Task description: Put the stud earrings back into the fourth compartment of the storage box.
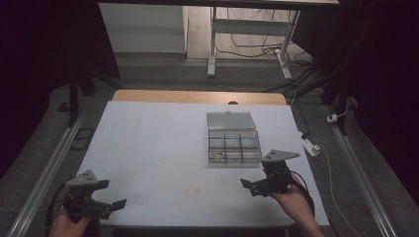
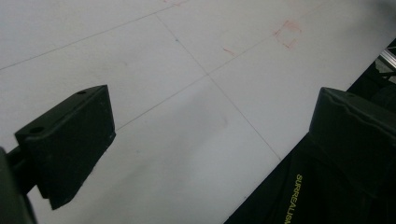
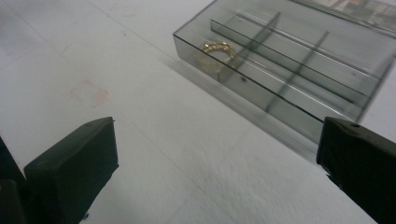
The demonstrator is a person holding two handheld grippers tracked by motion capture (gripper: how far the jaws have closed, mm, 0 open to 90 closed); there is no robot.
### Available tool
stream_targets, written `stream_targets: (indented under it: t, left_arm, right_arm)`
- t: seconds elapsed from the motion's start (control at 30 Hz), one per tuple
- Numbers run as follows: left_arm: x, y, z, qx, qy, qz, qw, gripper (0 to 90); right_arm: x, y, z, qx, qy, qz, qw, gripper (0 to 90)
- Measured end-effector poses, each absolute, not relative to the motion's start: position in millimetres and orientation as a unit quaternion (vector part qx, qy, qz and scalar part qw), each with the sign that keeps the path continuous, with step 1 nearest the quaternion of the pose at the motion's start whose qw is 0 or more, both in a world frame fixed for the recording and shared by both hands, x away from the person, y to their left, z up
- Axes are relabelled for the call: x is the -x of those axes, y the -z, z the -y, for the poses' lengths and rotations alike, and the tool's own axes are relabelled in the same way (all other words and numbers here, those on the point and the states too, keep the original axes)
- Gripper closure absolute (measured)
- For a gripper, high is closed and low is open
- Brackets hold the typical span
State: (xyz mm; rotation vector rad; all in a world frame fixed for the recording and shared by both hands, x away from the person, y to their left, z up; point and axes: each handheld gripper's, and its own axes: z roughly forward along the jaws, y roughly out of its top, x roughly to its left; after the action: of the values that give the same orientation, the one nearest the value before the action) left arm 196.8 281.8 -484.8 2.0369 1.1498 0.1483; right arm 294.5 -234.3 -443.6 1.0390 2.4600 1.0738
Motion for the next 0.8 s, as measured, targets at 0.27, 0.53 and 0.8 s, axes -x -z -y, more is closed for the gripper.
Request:
stream_targets:
  t: [0.27, 0.53, 0.8]
  left_arm:
    - [-197, 485, -282, -0.801, -0.058, -0.452, 0.389, 0.3]
    - [-197, 485, -282, -0.801, -0.059, -0.452, 0.389, 0.3]
    - [-197, 485, -282, -0.800, -0.060, -0.452, 0.389, 0.3]
  right_arm:
    - [-280, 443, 255, -0.380, -0.372, -0.834, 0.149, 0.0]
    - [-268, 445, 273, -0.398, -0.372, -0.823, 0.159, 0.0]
    - [-259, 448, 292, -0.421, -0.370, -0.812, 0.165, 0.0]
